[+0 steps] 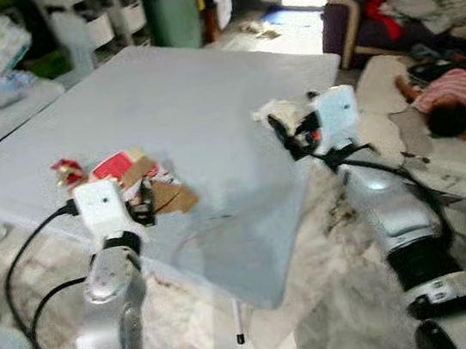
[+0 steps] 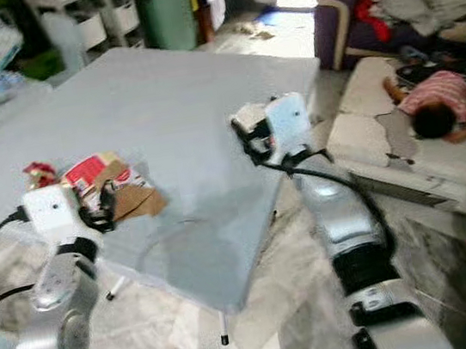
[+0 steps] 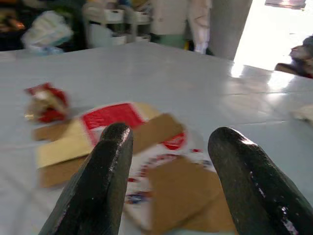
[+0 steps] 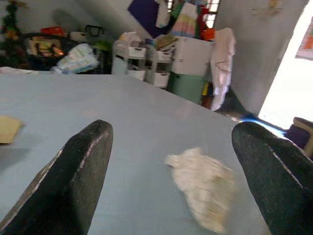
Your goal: Picking trash to rubbish bin
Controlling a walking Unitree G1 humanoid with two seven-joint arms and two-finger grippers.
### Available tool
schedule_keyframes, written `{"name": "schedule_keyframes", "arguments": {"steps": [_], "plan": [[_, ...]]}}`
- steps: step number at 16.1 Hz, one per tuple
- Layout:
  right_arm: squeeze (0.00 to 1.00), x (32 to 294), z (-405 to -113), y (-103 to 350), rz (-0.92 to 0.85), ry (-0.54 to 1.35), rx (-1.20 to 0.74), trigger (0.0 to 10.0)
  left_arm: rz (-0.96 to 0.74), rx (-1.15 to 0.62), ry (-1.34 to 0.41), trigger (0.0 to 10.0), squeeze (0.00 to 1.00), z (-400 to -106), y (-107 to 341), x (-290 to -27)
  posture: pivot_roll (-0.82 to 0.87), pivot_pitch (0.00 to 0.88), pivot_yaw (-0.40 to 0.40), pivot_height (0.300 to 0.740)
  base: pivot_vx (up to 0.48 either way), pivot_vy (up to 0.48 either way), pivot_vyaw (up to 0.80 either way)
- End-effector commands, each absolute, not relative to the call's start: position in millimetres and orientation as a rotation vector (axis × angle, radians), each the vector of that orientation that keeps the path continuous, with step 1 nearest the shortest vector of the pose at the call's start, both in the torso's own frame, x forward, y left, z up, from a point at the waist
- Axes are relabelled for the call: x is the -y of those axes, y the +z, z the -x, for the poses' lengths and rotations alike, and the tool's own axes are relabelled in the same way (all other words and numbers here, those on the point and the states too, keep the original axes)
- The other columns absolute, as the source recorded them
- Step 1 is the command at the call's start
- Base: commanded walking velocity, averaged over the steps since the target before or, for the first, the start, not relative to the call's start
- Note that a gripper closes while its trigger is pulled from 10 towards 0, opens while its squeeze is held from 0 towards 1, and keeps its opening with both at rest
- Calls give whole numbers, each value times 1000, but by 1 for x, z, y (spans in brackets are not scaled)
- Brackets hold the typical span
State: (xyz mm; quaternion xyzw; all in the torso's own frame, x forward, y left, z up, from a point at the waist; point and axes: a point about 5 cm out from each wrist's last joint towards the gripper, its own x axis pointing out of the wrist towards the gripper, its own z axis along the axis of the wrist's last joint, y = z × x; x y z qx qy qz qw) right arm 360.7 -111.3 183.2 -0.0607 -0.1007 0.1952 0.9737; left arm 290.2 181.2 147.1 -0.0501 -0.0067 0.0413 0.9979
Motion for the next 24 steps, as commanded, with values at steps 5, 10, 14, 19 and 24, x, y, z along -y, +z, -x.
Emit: {"name": "schedule_keyframes", "arguments": {"steps": [5,10,14,19,24], "plan": [[0,123,-361,184,149,351,207,10000,108,10,77,10000,0,-294,148,-178,33,33,-11,740,0,0,293],[0,126,-362,184,123,331,203,10000,115,7,77,10000,0,-294,147,-177,33,32,-12,740,0,0,320],[0,135,-368,186,114,263,199,10000,116,7,73,10000,0,-293,147,-177,50,36,-15,740,0,0,0],[0,145,-394,180,123,159,76,10000,100,-108,5,10000,0,-261,124,-177,160,83,-32,740,0,0,0],[0,142,-403,173,226,163,-3,10000,85,-193,-21,10000,0,-222,115,-182,214,126,-20,740,0,0,0]]}}
